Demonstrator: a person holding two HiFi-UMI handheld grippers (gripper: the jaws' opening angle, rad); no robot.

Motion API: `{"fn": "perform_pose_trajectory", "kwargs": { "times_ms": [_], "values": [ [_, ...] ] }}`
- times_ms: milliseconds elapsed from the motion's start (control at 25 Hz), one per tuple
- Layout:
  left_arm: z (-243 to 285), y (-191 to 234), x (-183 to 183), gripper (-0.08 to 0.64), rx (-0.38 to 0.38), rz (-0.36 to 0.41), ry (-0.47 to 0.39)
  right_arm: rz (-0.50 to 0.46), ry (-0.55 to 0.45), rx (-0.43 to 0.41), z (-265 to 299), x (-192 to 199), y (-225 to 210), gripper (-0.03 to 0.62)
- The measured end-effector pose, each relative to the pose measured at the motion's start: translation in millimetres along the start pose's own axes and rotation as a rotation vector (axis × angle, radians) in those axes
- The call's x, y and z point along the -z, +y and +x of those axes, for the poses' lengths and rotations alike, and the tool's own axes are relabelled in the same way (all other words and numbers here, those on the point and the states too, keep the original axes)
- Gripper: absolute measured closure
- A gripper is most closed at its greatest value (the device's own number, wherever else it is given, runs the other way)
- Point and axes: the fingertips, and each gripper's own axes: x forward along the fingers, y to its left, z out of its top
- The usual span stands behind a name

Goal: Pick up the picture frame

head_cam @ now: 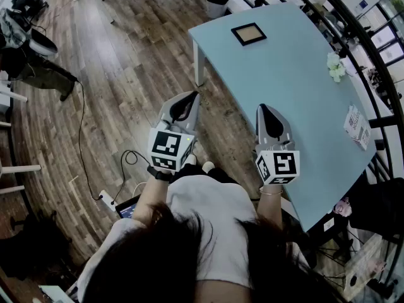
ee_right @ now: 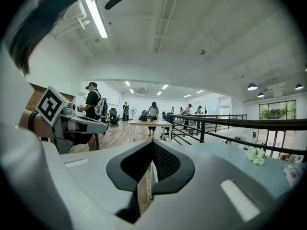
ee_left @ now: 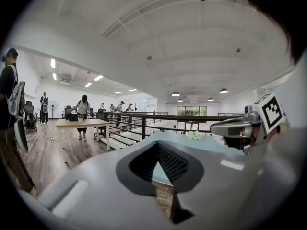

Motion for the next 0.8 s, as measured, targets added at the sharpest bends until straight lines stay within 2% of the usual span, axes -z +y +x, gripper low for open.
{"fn": "perform_pose_trajectory", "kwargs": {
  "times_ms": [360, 600, 800],
  "values": [
    [-18.3, -3.1, 11.1, 0.502, -0.055, -0.006, 0.015, 0.071, 0.011, -0.024, -4.5, 19.7, 0.9, 0.591],
    [-18.9, 19.6, 17.9, 0.502, -0.113, -0.028, 0.022, 0.078, 0.030, -0.079, 17.9, 24.2, 8.7, 0.589],
    [5.8, 46.3, 15.9, 0.500, -0.117, -0.039, 0.016, 0.076, 0.027, -0.085, 53.8, 18.4, 1.6, 0.589]
  ]
}}
